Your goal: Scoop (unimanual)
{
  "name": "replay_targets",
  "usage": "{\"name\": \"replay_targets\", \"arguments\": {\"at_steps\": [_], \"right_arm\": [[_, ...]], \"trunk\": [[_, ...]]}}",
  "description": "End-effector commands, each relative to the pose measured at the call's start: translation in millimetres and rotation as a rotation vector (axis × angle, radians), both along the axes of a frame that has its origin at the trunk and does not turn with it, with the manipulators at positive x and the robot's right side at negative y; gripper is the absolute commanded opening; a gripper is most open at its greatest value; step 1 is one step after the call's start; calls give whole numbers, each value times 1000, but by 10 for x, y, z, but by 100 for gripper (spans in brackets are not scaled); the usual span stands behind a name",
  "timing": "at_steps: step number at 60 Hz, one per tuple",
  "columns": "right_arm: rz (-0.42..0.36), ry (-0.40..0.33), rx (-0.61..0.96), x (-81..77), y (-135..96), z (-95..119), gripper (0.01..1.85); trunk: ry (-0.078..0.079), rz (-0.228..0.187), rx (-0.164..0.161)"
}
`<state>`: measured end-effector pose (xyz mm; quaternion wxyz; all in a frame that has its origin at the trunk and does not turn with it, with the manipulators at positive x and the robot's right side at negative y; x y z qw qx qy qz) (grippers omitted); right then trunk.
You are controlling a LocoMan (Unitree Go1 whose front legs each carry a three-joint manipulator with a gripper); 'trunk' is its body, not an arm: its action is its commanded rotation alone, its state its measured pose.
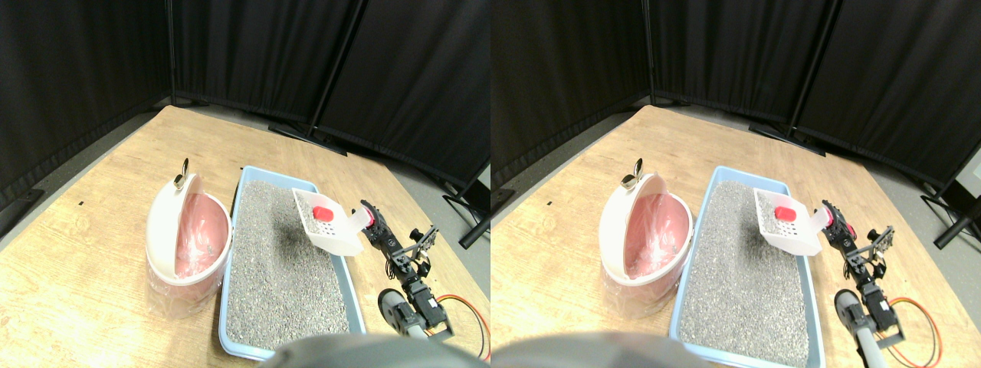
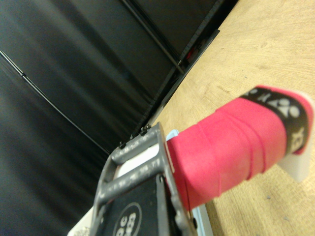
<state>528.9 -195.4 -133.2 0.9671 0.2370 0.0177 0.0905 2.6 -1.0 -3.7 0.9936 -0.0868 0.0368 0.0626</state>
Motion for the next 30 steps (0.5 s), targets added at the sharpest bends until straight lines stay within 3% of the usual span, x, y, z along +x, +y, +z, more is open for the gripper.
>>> {"name": "replay_targets", "arguments": {"at_steps": [1,6,9,11,21,30], "right_arm": [[29,-96,49,-27,53,235,5],[19,-72,103,-53,63,297,5],[67,-86,99,-47,67,301,5],[36,-67,134,-65,82,317,5],[49,-56,266,-68,120,295,5],[54,-54,265,-61,164,274,5]], "trunk": [[-25,5,-2],[-30,4,-2],[-32,5,-4],[-32,5,-4],[-38,14,-12],[-36,18,-14]]}}
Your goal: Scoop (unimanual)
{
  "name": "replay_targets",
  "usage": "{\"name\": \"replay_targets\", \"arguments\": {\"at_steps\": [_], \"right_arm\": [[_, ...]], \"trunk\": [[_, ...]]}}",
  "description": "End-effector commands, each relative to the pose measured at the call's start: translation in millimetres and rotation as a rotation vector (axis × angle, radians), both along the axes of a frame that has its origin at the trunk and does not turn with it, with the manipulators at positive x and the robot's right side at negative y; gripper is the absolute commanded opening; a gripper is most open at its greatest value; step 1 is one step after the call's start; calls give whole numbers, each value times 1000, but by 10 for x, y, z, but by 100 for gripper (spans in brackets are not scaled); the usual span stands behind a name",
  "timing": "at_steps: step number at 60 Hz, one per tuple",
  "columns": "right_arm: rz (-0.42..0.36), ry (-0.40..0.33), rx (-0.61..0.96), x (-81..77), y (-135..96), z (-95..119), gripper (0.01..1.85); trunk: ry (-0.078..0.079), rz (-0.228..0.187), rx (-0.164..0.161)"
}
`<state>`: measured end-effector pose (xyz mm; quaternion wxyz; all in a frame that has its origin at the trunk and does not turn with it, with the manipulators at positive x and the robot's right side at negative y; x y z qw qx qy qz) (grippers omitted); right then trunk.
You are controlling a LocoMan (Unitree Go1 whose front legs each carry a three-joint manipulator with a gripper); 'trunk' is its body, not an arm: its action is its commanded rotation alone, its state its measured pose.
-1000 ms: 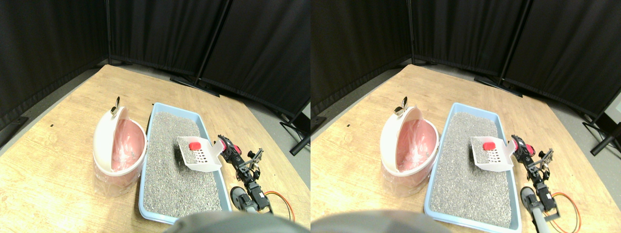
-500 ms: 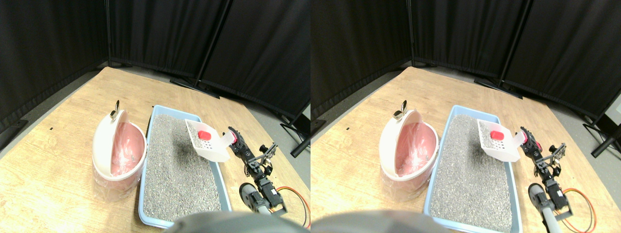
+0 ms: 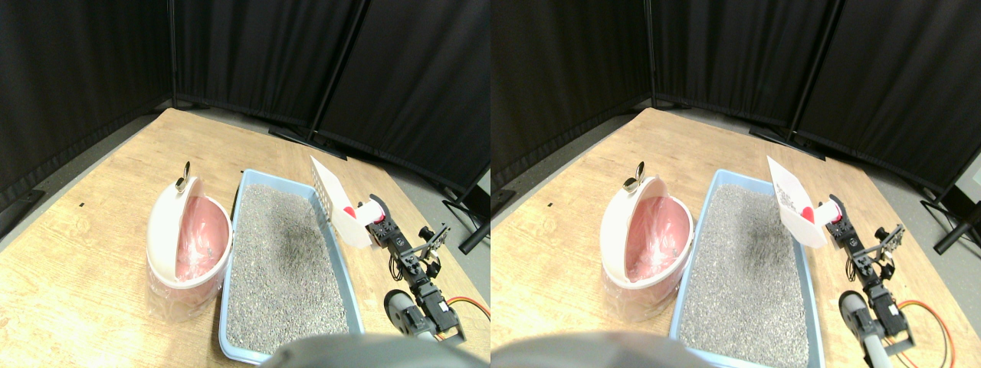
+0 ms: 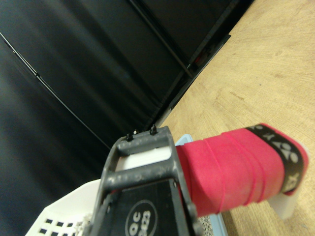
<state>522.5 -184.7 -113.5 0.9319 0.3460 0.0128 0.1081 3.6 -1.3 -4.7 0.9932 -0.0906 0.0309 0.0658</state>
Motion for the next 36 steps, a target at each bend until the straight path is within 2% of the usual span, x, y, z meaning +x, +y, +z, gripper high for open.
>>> {"name": "replay_targets", "arguments": {"at_steps": [1,13,23,29,36], "right_arm": [[18,-55,44,6,67,74,5],[57,-38,67,37,138,57,5],[50,-29,83,55,180,43,5],[35,-4,172,72,214,12,5],[46,6,99,55,254,-7,5]], "trunk": [[-22,12,-10],[-19,18,-17],[-19,21,-18],[-19,21,-20],[-18,21,-17]]}}
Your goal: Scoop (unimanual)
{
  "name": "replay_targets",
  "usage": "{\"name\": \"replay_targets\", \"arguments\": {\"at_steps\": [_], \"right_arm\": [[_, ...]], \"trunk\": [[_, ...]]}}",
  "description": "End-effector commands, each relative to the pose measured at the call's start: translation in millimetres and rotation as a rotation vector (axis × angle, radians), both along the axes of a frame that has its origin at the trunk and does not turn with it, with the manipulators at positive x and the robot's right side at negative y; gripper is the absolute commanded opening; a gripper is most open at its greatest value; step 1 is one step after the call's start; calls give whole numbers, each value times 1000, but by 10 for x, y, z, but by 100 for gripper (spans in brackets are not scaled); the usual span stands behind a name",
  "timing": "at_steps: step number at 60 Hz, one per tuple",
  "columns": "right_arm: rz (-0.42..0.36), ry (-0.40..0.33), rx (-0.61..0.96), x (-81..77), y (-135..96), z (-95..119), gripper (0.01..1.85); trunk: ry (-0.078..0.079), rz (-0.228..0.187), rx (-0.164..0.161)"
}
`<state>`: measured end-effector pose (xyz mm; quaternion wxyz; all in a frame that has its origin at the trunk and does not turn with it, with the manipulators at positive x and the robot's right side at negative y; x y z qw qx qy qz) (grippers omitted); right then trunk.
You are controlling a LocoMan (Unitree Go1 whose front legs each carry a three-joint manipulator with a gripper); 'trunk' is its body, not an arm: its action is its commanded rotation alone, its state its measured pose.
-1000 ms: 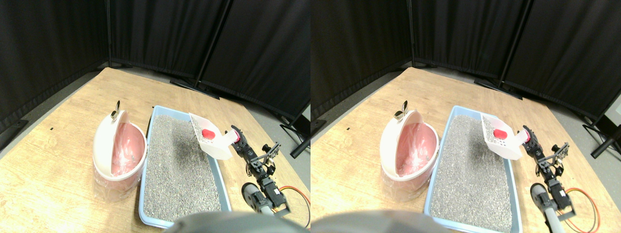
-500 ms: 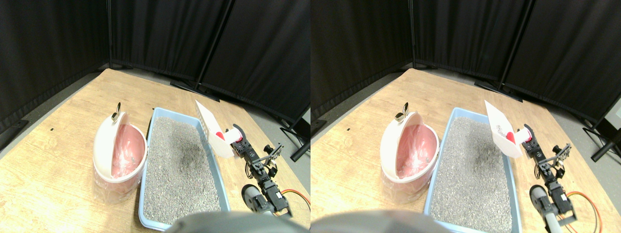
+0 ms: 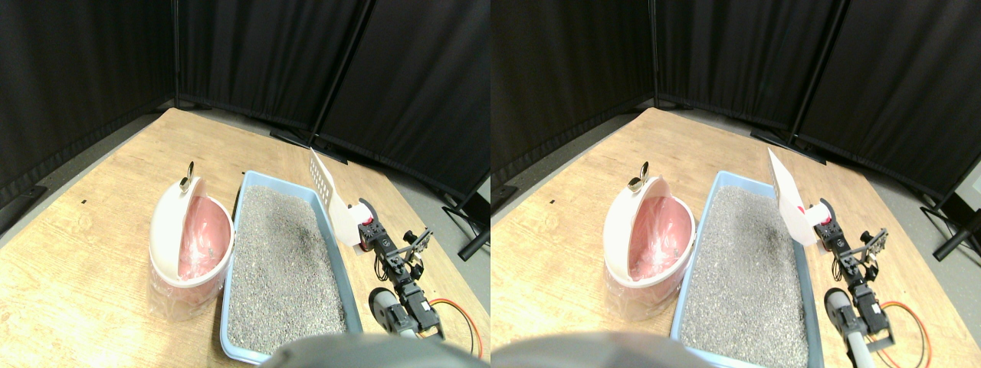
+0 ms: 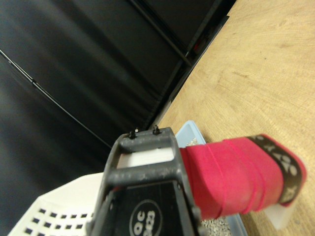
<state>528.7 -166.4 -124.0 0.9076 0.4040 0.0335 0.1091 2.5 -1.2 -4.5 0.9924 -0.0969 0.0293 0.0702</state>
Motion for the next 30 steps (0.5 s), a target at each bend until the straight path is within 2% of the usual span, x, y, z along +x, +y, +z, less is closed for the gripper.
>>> {"name": "replay_targets", "arguments": {"at_steps": [1,4,21,24,27,30], "right_arm": [[31,-47,-23,-6,73,95,5],[9,-30,-26,-33,88,99,5],[42,-55,-55,-45,102,122,5],[66,-94,-138,-55,111,151,5],[64,-100,-155,-68,120,172,5],[50,-122,-245,-99,144,228,5]], "trunk": [[-14,10,-5],[-13,11,-6],[-13,24,-15],[-14,30,-17],[-17,32,-19],[-17,33,-19]]}}
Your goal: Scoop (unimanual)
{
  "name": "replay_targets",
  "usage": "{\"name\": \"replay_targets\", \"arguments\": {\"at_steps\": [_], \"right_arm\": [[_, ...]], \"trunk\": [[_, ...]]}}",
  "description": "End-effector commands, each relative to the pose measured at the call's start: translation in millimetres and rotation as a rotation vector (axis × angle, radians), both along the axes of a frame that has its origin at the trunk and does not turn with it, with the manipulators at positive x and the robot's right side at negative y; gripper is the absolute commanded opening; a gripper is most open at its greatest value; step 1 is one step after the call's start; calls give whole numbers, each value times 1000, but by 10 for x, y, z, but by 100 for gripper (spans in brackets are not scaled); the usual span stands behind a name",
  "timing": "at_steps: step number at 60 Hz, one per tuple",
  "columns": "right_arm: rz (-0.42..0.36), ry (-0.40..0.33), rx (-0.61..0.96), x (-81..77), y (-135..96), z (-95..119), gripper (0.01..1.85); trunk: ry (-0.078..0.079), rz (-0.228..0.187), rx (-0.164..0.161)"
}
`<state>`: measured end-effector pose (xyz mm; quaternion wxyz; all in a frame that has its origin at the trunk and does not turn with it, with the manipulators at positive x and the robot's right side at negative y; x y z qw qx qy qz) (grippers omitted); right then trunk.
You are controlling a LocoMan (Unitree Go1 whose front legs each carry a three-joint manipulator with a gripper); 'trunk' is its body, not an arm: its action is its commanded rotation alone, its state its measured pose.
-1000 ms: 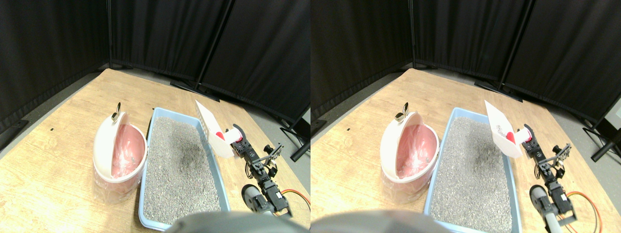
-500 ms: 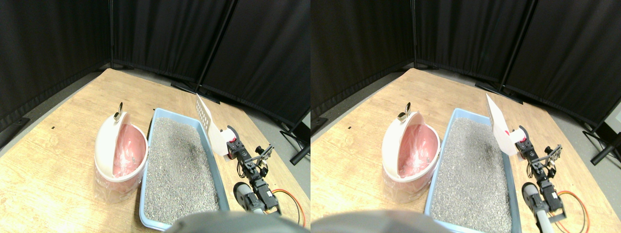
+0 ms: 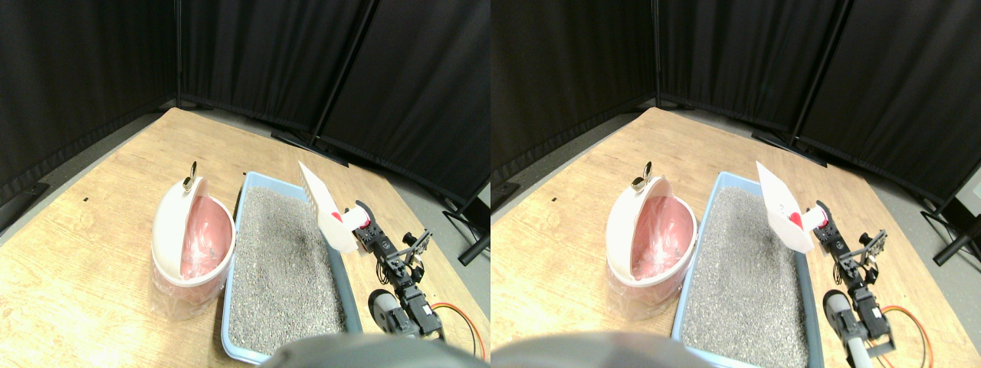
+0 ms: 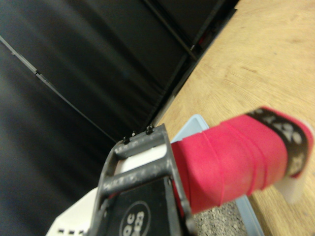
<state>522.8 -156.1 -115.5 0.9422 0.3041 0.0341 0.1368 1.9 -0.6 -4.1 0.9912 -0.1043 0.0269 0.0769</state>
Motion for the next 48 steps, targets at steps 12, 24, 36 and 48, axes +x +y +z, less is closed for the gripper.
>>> {"name": "replay_targets", "arguments": {"at_steps": [12,24,36,48], "right_arm": [[15,-145,-221,-87,107,267,5],[33,-171,-325,-118,170,343,5],[68,-162,-401,-115,242,364,5],[111,-181,-472,-83,334,369,5]], "trunk": [[-19,29,-9],[-22,45,-18],[-22,75,-32],[-22,108,-53]]}}
